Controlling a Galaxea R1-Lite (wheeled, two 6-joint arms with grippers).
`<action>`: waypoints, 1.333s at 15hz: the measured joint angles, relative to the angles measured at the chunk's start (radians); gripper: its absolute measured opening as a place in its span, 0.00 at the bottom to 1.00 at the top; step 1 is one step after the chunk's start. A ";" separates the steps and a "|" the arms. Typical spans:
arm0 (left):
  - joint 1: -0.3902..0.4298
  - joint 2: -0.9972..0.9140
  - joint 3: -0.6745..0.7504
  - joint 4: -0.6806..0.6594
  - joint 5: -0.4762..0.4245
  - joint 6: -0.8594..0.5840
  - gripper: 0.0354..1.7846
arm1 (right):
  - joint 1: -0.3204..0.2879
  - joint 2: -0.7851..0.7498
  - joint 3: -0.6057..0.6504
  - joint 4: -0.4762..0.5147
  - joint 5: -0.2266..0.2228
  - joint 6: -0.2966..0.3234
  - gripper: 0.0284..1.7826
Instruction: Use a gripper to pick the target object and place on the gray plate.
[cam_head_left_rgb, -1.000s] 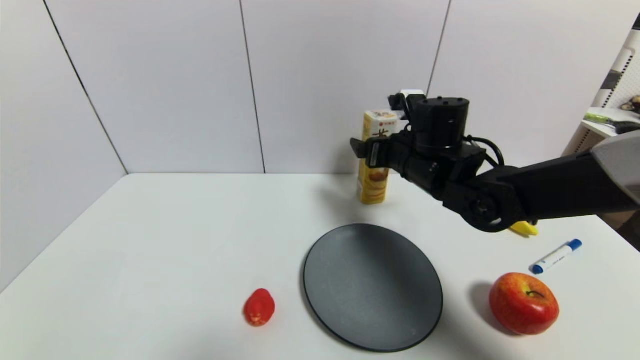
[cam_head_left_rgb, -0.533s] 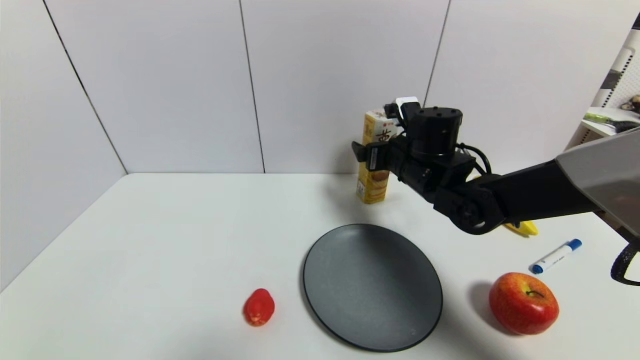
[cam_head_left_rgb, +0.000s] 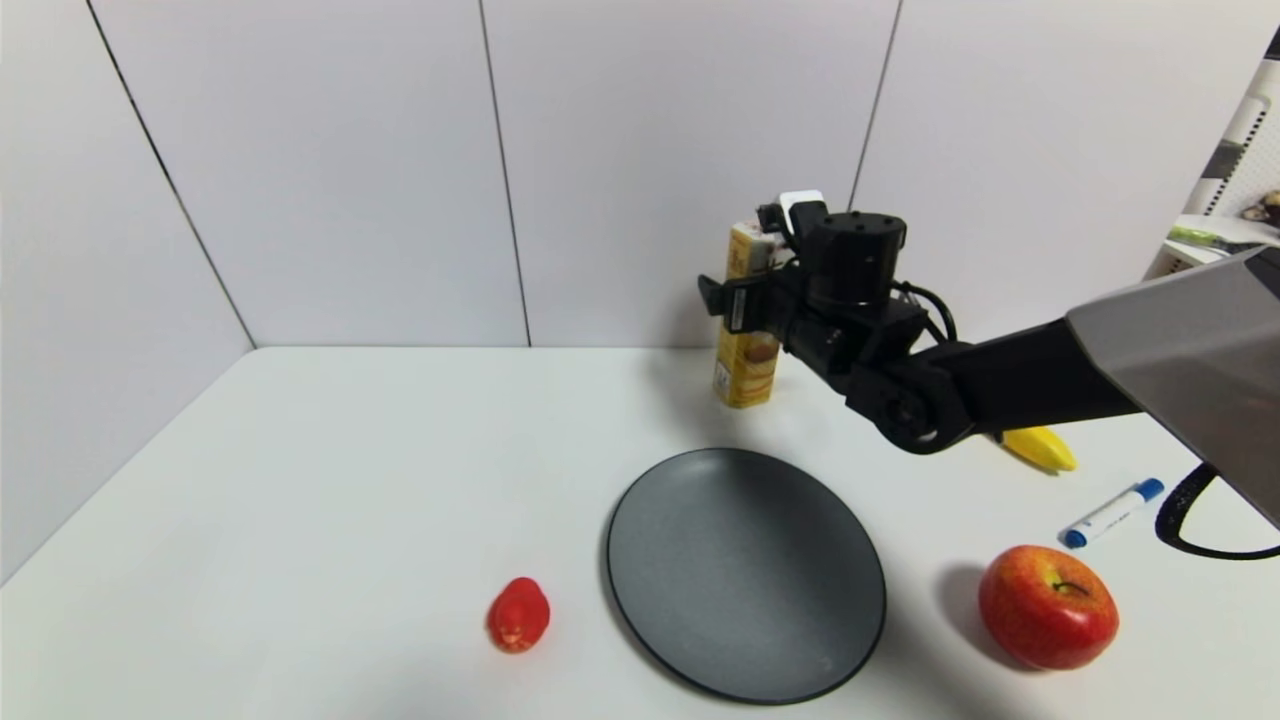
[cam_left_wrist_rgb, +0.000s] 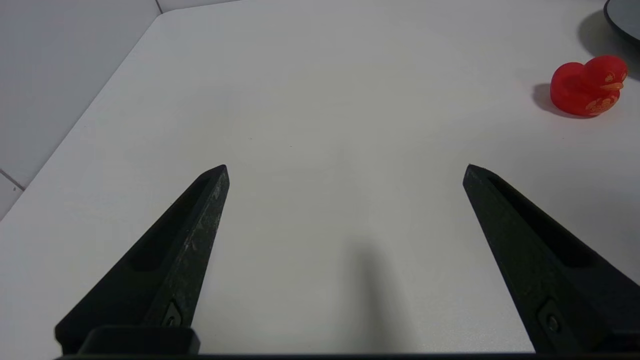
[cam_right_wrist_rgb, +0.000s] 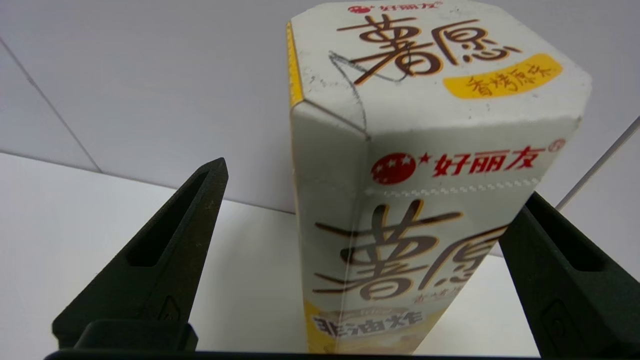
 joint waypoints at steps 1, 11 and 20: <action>0.000 0.000 0.000 0.000 0.000 0.000 0.94 | -0.008 0.010 -0.010 0.000 0.000 -0.010 0.96; 0.000 0.000 0.000 0.000 0.000 0.000 0.94 | -0.043 0.089 -0.105 0.007 0.010 -0.026 0.52; 0.000 0.000 0.000 0.000 0.000 0.000 0.94 | -0.042 -0.073 -0.047 0.046 0.178 -0.017 0.49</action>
